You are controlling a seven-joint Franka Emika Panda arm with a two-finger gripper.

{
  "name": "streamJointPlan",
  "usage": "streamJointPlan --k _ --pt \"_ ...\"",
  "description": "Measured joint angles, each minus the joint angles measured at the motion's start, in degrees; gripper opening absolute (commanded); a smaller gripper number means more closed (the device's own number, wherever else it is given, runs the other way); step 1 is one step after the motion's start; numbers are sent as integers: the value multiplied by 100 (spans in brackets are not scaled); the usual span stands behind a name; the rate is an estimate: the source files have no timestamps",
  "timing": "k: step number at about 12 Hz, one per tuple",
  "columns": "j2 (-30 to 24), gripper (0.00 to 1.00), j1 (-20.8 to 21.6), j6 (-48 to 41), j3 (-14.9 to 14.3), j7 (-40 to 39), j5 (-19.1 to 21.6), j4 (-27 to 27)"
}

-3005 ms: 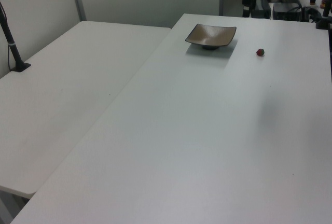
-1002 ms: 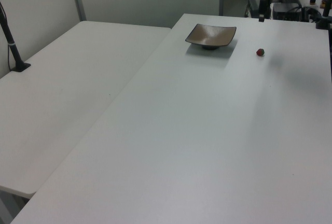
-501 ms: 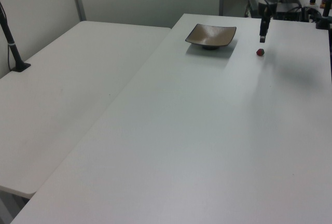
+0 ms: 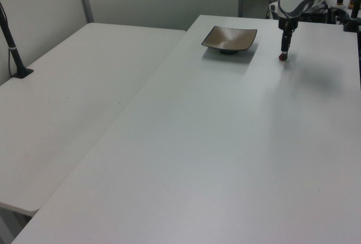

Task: Strawberries on a ceramic plate

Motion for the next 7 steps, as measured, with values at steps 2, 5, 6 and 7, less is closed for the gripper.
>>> streamJointPlan --k 2,5,6,7 --pt "56 85 0 80 0 -1 0 0" --pt "128 31 9 99 3 -14 0 -3" --pt "139 13 17 101 5 -14 0 -3" --pt "144 9 22 101 9 -14 0 -3"
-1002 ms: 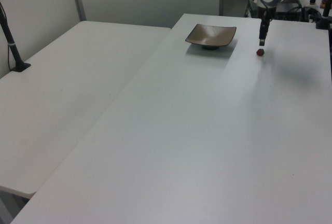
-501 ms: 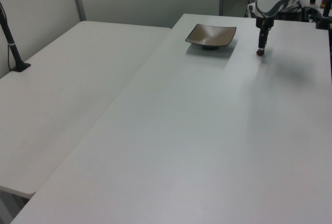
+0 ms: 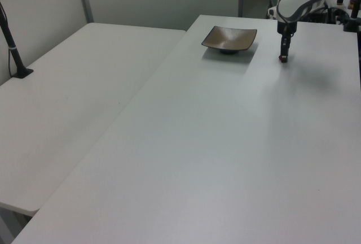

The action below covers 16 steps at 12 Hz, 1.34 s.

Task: Strawberries on a ceramic plate

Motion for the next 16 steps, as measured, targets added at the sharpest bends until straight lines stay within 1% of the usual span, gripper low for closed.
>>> streamJointPlan --k 2,7,8,10,13,14,16 --pt "0 6 0 0 3 0 0 3" --pt "-83 6 6 7 9 17 8 106" --pt "-98 6 7 7 13 29 19 218" --pt "-109 6 10 -25 17 41 190 578" --pt "-117 7 10 -212 17 48 782 1293" --pt "-106 7 11 -216 25 106 868 1410" --pt "27 7 18 -216 69 332 896 1722"
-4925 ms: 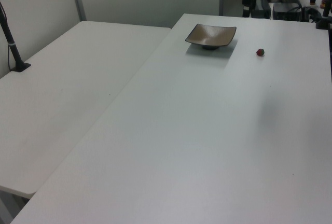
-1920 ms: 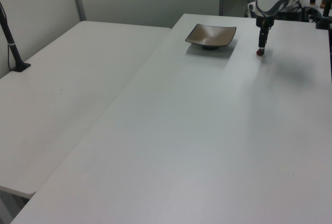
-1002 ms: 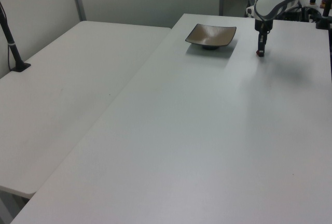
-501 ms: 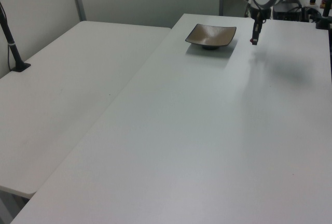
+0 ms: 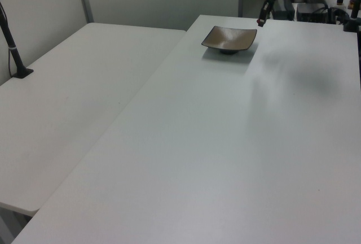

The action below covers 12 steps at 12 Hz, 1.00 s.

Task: Strawberries on a ceramic plate
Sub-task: 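Carry the strawberry over the brown square plate and lower it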

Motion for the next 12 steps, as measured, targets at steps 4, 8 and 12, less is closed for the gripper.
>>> streamJointPlan --k 4,8,12 --pt "537 7 17 1421 74 564 86 256" --pt "1080 11 25 2529 161 610 509 281" --pt "1421 70 33 3120 382 645 510 340"
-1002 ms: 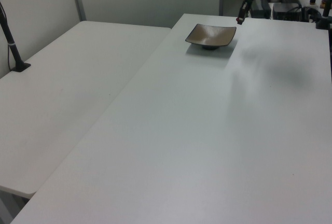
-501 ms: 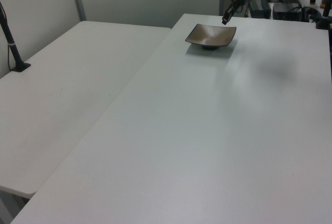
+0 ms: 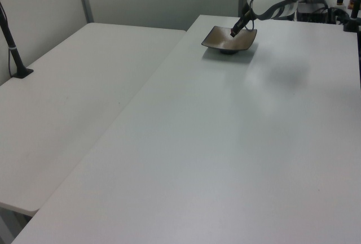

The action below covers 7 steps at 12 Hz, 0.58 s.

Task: Strawberries on a ceramic plate
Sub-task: 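Carry the strawberry over the brown square plate and lower it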

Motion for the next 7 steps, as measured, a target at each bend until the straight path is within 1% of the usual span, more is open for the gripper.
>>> streamJointPlan --k 1,2,7 --pt "35 98 0 42 24 14 0 5" --pt "37 100 -1 43 24 30 0 7" --pt "36 100 -1 43 24 37 0 46"
